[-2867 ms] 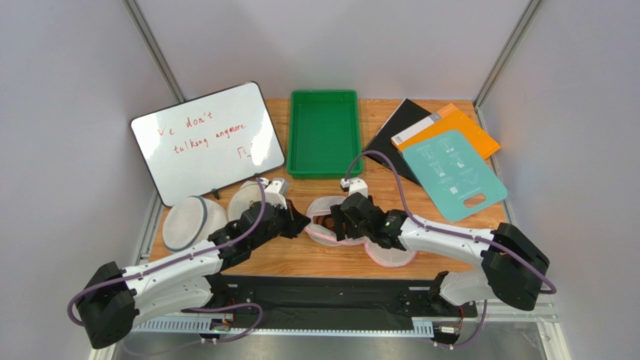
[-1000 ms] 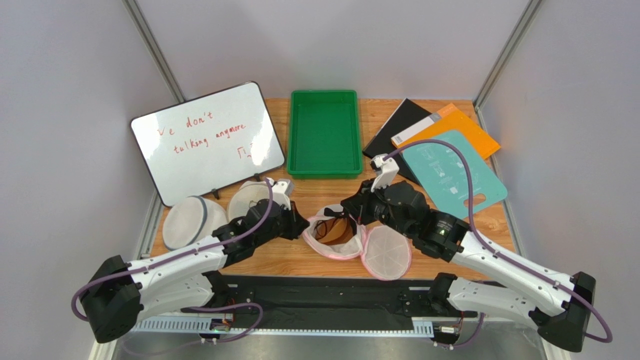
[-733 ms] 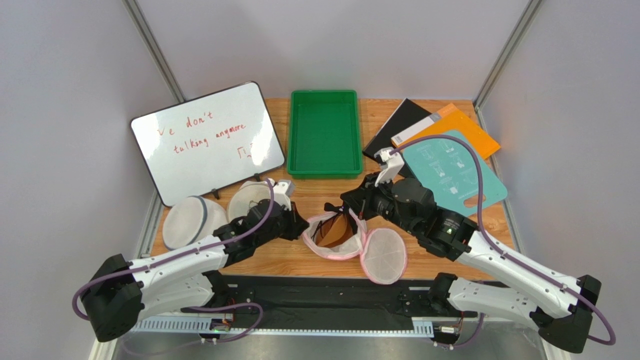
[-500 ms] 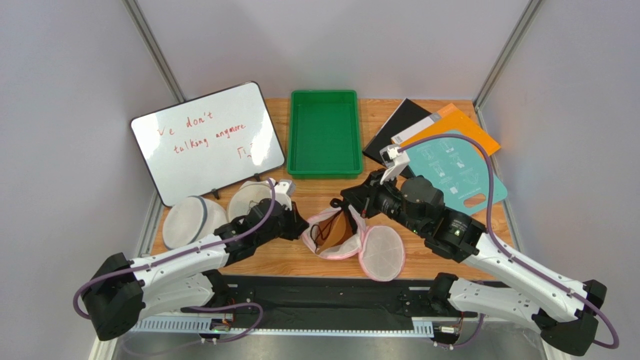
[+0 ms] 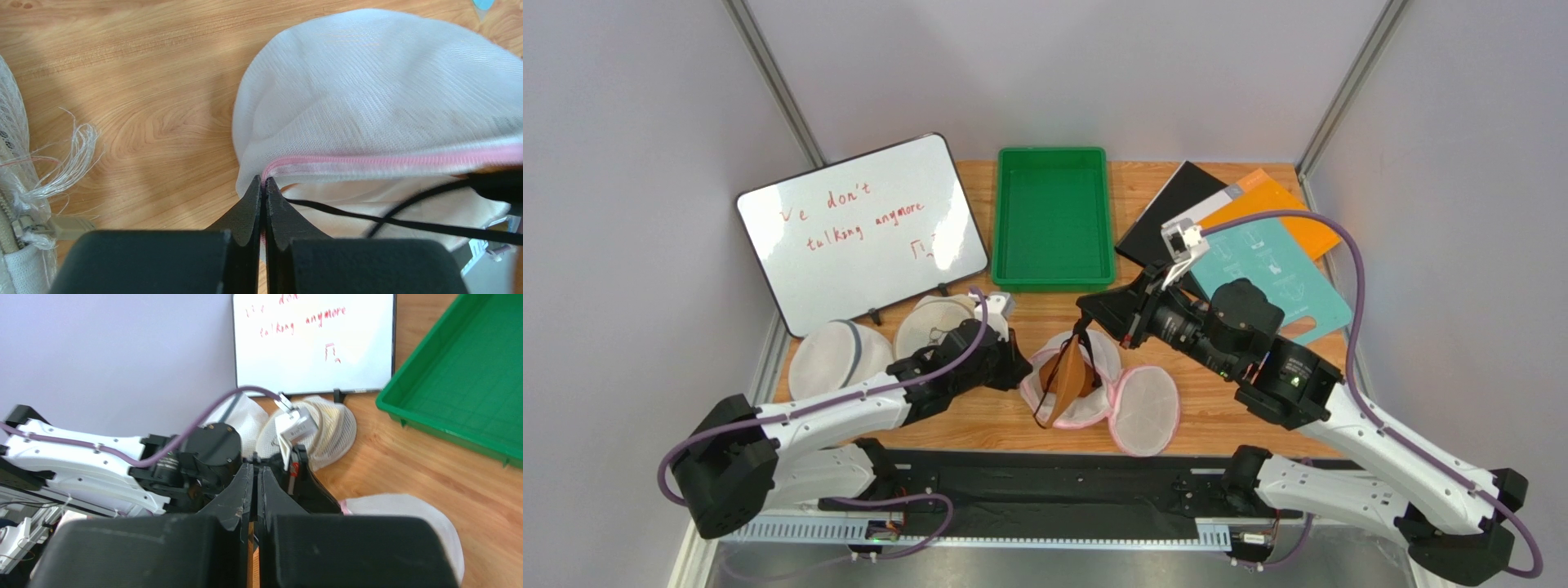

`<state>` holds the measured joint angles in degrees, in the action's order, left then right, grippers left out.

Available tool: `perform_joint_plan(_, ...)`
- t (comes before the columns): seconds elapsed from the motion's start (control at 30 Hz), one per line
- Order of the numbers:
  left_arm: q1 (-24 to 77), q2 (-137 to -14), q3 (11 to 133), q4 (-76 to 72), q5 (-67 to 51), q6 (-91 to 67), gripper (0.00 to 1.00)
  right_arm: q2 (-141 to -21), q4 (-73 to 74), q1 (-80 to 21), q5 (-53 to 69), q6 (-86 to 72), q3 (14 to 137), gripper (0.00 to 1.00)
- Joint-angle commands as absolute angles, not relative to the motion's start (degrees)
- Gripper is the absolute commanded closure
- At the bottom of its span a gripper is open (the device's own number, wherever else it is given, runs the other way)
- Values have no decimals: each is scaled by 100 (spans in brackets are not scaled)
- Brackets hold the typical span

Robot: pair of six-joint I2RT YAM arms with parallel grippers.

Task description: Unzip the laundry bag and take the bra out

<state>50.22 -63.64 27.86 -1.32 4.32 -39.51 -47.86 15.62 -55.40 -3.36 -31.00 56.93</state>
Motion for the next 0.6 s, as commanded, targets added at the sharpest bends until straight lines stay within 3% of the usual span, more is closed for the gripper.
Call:
perform_joint_plan(0.0, 5027, -6434, 3015, -308, 369, -3902, 100, -4799, 1265, -5449, -88, -2848, 6380, 100)
perform_joint_plan(0.57, 5027, -6680, 3190, -272, 352, -3920, 100, -4957, 941, -5203, 1071, -2987, 7172, 100)
